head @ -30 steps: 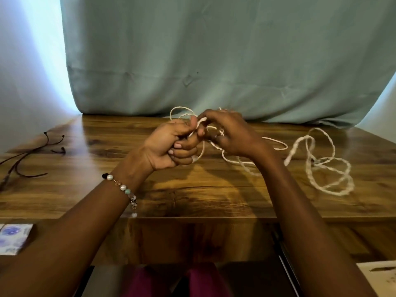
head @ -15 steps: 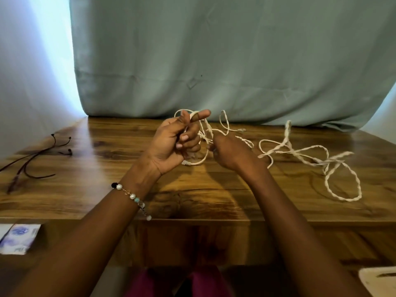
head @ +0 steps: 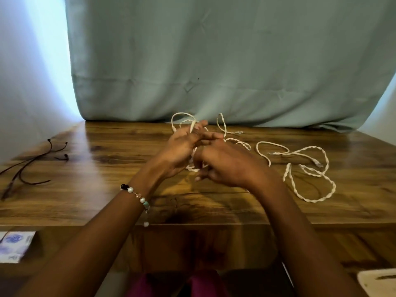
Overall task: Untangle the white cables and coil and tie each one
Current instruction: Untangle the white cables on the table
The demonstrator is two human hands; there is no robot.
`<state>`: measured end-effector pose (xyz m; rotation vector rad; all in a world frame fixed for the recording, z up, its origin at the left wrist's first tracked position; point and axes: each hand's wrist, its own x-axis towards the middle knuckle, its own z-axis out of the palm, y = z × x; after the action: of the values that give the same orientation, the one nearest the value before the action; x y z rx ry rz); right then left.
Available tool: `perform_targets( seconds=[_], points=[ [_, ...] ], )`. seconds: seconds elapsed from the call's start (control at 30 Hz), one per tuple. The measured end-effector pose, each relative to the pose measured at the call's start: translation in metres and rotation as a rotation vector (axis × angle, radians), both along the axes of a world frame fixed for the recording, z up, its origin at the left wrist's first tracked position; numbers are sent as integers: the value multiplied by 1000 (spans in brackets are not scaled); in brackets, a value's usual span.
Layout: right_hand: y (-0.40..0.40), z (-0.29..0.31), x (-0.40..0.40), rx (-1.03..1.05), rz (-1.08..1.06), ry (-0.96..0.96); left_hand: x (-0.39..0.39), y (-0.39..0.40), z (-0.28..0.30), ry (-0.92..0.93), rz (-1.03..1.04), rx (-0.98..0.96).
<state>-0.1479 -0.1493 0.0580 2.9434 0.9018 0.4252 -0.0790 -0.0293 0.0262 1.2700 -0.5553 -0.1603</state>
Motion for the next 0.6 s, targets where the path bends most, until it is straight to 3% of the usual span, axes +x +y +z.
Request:
perform_targets(
  seconds=[0.07,0.17,0.27,0.5,0.6],
  points=[
    [-14,8,4,161,59,25,-6,5,-4,-26,-53,126],
    [-31,21,8,582,186,248,-13,7,-7,-78,-177,276],
    [-46,23,20,856,271,265,-13,5,-10,41,-344,285],
    [-50,-8,51,1197,222,91,-4,16,-10,316,-827,-127],
    [-46,-16,56,1207,209,85,2,23,-14,377,-1040,-288]
  ],
)
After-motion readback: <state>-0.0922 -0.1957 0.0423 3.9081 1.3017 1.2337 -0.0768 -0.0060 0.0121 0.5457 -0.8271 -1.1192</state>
